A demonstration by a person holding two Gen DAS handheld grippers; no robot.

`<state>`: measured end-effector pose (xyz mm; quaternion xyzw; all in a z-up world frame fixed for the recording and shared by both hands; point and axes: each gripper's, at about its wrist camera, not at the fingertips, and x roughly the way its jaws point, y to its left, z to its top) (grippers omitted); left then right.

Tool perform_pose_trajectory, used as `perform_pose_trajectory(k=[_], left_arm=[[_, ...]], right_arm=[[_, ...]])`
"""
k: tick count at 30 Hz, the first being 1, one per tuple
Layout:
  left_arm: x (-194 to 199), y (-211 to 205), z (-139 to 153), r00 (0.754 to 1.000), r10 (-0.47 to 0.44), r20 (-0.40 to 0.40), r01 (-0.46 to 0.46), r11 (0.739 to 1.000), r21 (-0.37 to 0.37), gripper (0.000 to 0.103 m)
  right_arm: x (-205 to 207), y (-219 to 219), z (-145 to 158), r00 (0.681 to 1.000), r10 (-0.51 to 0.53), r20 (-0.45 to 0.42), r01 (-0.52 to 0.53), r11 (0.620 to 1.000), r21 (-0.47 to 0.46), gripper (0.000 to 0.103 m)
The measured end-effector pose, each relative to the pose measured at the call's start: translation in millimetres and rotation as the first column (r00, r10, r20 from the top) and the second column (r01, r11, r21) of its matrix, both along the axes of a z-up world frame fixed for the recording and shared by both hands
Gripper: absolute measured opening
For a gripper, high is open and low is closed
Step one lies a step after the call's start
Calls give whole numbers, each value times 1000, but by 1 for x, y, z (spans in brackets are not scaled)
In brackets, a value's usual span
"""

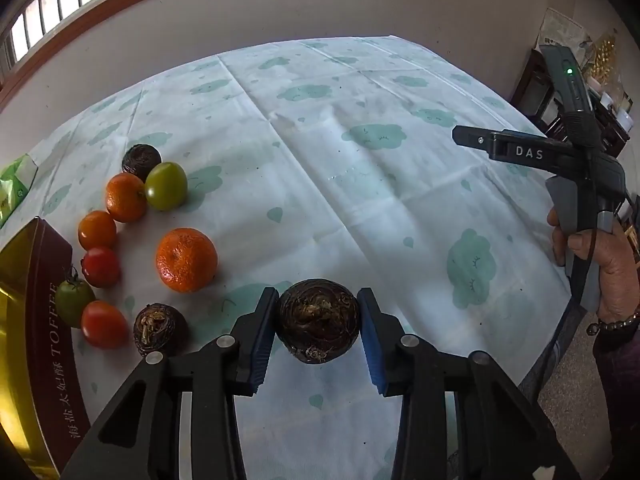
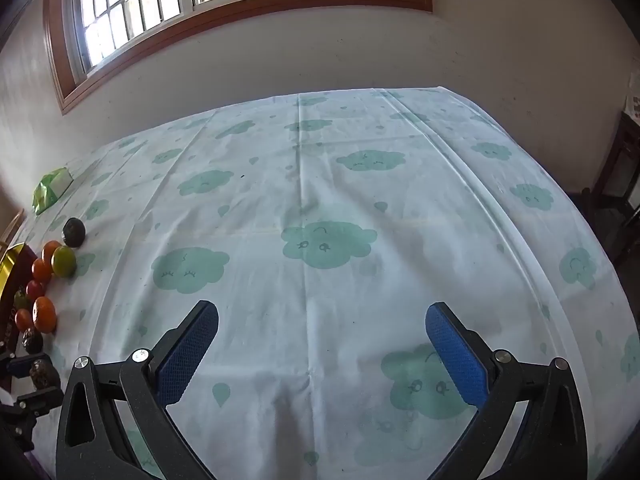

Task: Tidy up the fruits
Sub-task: 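Carry the dark brown round fruit in the left tool over the gold tin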

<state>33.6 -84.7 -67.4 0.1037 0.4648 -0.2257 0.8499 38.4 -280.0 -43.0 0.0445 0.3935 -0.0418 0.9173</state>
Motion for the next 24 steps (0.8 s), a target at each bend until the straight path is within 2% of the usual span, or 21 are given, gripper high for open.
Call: perform_pose_trajectory(k=[10, 17, 20, 21, 22, 23, 24], left_arm=[[-17, 17, 41, 989, 91, 113, -95, 995, 33, 36], [-24, 45, 53, 979, 162, 127, -165, 986, 20, 36], [-27, 61, 58, 971, 201, 131, -204, 979, 10, 36], [-28, 67, 60, 968, 215, 129, -217, 976, 6, 36], [-27, 72, 61, 965, 230, 127, -233, 973, 3, 36], [-28, 79, 63, 961, 247, 126, -249, 969, -1, 36], [-28, 85, 64, 957, 262, 125, -263, 965, -5, 36]], right_arm=[[6, 6, -4, 998, -33, -53, 30, 997, -72, 103], [16, 13, -19, 994, -30, -109, 14, 990, -138, 103], [15, 13, -16, 991, -36, -129, 19, 992, -126, 103], [14, 14, -16, 974, -50, -220, 3, 978, -209, 103], [14, 12, -16, 988, -44, -150, 15, 982, -189, 103], [12, 12, -15, 988, -45, -151, 16, 983, -185, 103], [15, 11, -16, 989, -39, -144, 18, 990, -139, 103]])
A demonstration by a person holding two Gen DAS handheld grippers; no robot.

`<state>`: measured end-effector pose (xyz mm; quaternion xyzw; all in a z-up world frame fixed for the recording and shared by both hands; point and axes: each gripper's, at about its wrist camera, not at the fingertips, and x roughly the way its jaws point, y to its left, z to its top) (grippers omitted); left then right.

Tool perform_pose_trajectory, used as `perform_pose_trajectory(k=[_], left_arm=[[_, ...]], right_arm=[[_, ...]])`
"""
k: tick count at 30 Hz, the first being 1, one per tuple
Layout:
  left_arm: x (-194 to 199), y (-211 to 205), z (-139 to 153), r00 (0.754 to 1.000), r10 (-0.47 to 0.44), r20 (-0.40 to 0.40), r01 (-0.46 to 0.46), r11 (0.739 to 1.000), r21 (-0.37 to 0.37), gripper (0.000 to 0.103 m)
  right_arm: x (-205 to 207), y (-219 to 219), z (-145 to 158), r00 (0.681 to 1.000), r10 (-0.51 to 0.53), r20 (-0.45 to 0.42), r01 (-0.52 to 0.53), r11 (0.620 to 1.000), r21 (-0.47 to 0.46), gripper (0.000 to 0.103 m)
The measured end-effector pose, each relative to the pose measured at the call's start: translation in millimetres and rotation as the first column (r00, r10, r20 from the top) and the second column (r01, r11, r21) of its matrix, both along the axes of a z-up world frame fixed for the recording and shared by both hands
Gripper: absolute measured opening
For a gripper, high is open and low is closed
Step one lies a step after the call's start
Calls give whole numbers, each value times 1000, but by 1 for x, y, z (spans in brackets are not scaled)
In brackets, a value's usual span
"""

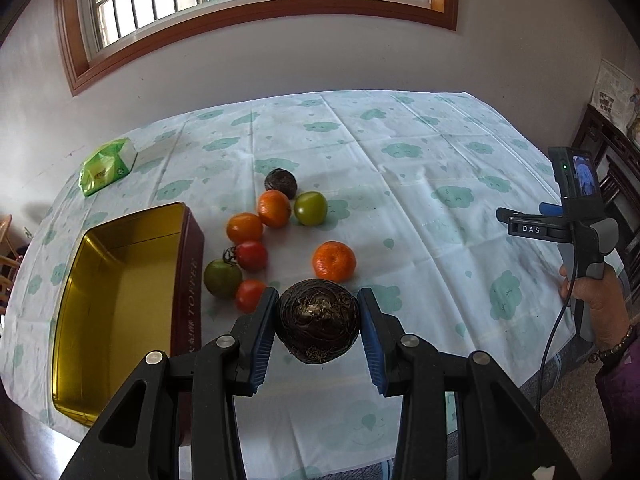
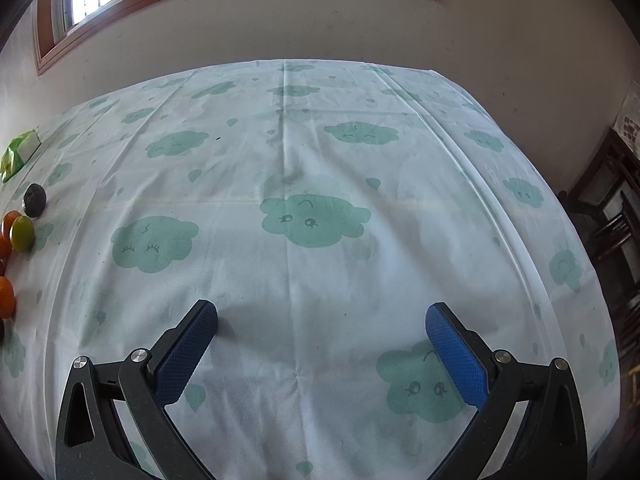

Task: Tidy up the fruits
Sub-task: 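Carry the dark brown round fruit in the left tool over the gold tin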

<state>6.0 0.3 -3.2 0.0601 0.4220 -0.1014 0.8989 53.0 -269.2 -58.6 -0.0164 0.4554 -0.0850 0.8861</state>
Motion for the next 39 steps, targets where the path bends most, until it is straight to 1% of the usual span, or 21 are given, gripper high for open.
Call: perform_pose_trajectory(k=[1, 2, 4, 7, 10, 13, 16, 19, 24, 33, 36, 39], left_arm=[[0, 7, 2, 1000, 13, 1, -13, 1000, -3, 36], [-1, 13, 3, 1000, 28, 4, -28, 1000, -4, 36], [-1, 28, 8, 998, 61, 15, -61, 998, -3, 36], [0, 52, 13, 994, 109, 21, -109, 994, -8, 36], [2, 74, 18, 988, 153, 30, -153, 988, 3, 36], [7, 92, 20, 982, 182, 48, -184, 982, 35, 36], [13, 109, 20, 978, 203, 46, -206, 977, 61, 36], [22, 120, 16, 975, 215, 61, -221, 969, 114, 36], [43, 134, 5, 977, 206, 56, -213, 960, 181, 36], [74, 146, -16, 989, 141, 34, -145, 953, 267, 37], [84, 150, -21, 992, 123, 22, -124, 950, 287, 37], [93, 157, -26, 993, 115, 3, -111, 951, 288, 37]], right_arm=[[-1, 0, 1, 1000, -3, 0, 3, 1000, 3, 103], [2, -1, 0, 1000, -4, -4, 4, 999, 38, 103], [2, 0, 0, 1000, -4, -7, 5, 999, 48, 103], [3, -1, 1, 1000, -4, 12, 4, 1000, 29, 103], [4, -1, 1, 1000, -6, 26, 6, 1000, 7, 103], [4, 3, 2, 1000, -7, 24, 7, 1000, -12, 103], [4, 5, 2, 1000, -9, 23, 9, 1000, -23, 103], [4, 6, 3, 1000, -8, 24, 9, 999, -36, 103], [4, 5, 3, 1000, -8, 25, 9, 999, -41, 103], [4, 7, 3, 1000, -10, 26, 11, 999, -45, 103], [3, 9, 4, 999, -9, 32, 11, 997, -70, 103], [2, 15, 5, 999, -6, 45, 12, 992, -123, 103]])
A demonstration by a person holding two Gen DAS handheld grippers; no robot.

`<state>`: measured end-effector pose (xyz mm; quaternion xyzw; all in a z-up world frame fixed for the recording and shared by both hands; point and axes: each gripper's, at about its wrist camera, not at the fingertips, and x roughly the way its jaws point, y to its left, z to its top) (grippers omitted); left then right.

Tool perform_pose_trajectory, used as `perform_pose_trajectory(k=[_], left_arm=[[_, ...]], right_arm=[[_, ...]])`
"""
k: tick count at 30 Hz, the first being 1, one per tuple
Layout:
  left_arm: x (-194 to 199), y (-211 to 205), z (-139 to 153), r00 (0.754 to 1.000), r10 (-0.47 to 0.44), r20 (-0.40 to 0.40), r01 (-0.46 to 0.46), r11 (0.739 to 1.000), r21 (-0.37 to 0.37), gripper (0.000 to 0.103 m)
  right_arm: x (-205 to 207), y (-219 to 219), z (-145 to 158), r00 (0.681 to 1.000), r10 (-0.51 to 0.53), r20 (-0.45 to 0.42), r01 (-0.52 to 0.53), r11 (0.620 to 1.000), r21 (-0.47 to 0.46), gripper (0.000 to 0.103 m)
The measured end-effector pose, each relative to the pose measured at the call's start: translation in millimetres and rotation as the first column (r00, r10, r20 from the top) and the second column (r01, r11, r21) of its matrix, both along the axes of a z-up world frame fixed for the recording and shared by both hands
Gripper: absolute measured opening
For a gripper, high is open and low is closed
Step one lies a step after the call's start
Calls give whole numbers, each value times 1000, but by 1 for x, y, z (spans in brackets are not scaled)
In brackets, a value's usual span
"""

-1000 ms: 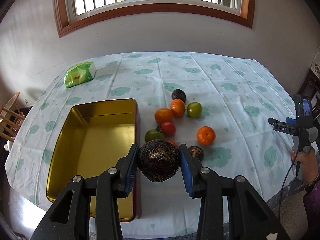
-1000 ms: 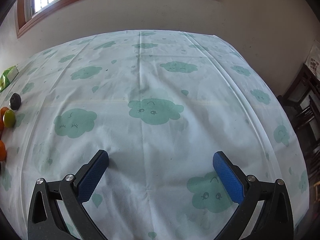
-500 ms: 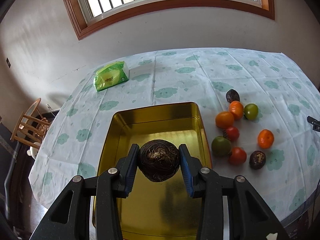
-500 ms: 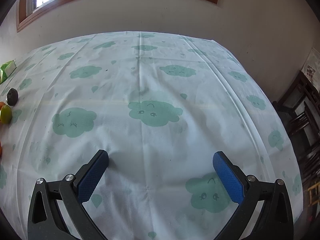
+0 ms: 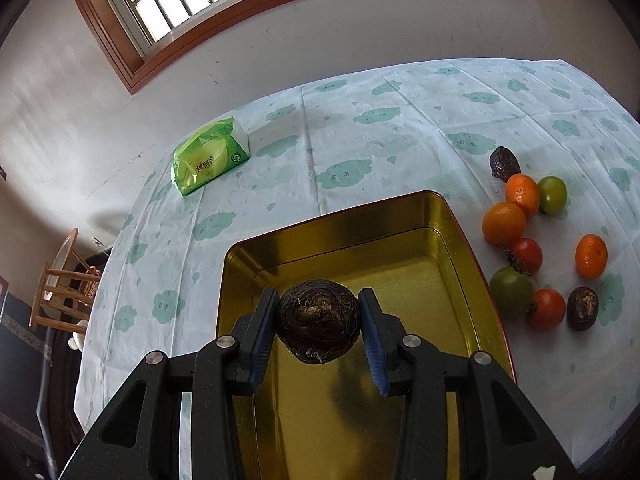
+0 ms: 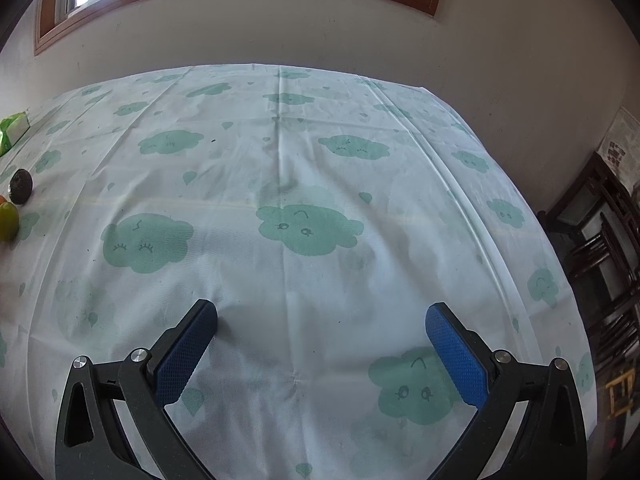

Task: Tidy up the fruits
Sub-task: 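Carry the dark brown round fruit in the left tool over the gold tin, then lower the dark brown fruit into the tin and open the left tool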

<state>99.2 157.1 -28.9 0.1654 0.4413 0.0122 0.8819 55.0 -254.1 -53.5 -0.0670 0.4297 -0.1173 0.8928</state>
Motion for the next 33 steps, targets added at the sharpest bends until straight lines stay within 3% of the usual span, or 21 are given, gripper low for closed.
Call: perform_pose_trajectory(k=[5, 24, 33], left_arm=[[10, 7, -8, 1000, -8, -22, 8, 1000, 2, 38], [22, 18, -14, 1000, -4, -19, 4, 1000, -24, 40], [-15, 22, 16, 999, 21, 39, -12, 977, -214, 44]], right_arm=[[-2, 8, 2, 1000, 3, 13, -2, 998, -70, 103], [-2, 7, 2, 1000, 2, 0, -2, 999, -53, 103], [-2, 6, 1, 1000, 1, -7, -1, 1000, -24, 103]])
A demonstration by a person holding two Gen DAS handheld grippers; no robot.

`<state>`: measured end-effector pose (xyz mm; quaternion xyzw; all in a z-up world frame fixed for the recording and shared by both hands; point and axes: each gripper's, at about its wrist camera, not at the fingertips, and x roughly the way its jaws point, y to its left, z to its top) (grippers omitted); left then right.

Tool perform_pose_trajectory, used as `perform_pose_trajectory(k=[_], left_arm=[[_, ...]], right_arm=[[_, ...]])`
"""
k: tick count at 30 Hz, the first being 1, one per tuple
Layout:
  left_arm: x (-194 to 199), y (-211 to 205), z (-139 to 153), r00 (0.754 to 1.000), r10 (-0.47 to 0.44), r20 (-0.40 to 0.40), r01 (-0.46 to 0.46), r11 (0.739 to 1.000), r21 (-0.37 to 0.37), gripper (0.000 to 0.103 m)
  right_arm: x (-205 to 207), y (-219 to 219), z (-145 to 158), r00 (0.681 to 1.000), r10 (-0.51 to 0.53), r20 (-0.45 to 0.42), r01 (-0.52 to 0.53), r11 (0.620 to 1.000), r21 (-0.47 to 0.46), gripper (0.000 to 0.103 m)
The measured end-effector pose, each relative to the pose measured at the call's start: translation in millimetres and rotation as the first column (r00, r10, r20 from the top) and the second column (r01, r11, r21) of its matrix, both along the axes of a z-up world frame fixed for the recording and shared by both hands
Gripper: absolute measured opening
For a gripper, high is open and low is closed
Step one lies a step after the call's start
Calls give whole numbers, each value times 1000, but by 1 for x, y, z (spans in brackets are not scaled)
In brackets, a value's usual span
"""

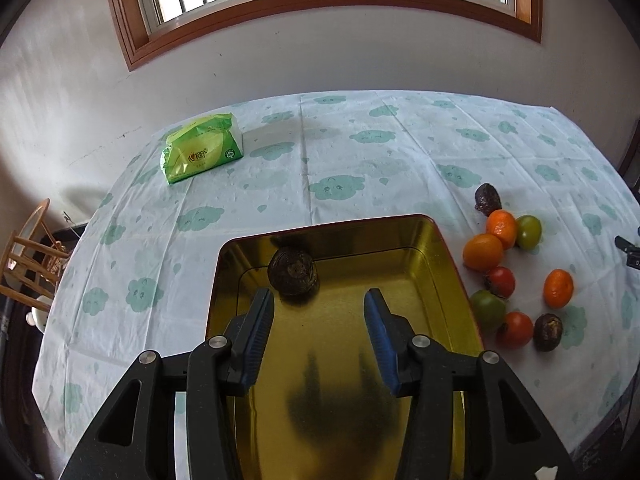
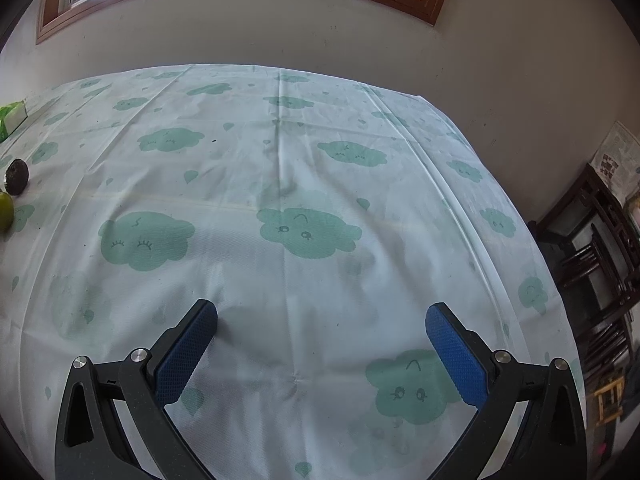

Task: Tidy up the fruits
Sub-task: 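Lower the dark brown fruit into the tin and open the left tool, then reach the right tool to the orange mandarin and close on it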

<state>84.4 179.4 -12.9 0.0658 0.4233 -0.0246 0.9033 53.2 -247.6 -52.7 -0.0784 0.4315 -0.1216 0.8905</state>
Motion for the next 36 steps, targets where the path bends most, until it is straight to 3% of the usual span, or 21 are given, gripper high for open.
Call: perform_pose_trajectory(k=[5, 8, 11, 15, 17, 19, 20, 24, 27, 31, 33, 36], left_arm=[[-39, -3, 18, 998, 13, 56, -8, 996, -88, 45], [-64, -2, 26, 996, 44, 78, -32, 988, -150, 45], [-89, 0, 31, 993, 80, 90, -60, 977, -206, 46], [-114, -3, 28, 988, 143, 61, -122, 958, -261, 51], [-123, -8, 26, 986, 157, 56, -138, 957, -255, 53], [-135, -13, 26, 979, 185, 88, -160, 959, -236, 61], [-142, -15, 25, 974, 199, 104, -170, 956, -237, 69], [-158, -27, 21, 979, 168, 115, -139, 963, -230, 77], [-162, -40, 18, 988, 113, 102, -88, 972, -220, 87], [-166, -52, 21, 990, 69, 125, -44, 979, -198, 90], [-169, -55, 24, 989, 50, 141, -22, 981, -194, 103], [-174, -59, 27, 987, 28, 161, 4, 981, -196, 102]], right_arm=[[1, -9, -1, 1000, 0, -6, 0, 998, 63, 103], [-12, 7, 6, 997, 64, 35, -67, 993, 98, 99], [-36, 53, 24, 972, 210, 105, -229, 943, 240, 94], [-49, 119, 42, 908, 388, 158, -418, 828, 373, 80], [-43, 147, 45, 881, 453, 139, -469, 790, 396, 73], [-40, 171, 45, 855, 503, 127, -509, 765, 395, 69], [-39, 180, 44, 844, 522, 120, -524, 758, 390, 68], [-28, 201, 32, 822, 565, 77, -546, 741, 391, 57], [-21, 207, 24, 823, 566, 57, -541, 747, 386, 56], [-15, 209, 17, 821, 570, 37, -538, 751, 383, 55], [-12, 210, 13, 821, 570, 21, -538, 762, 362, 53], [-6, 210, 10, 821, 571, 12, -532, 759, 375, 47]])
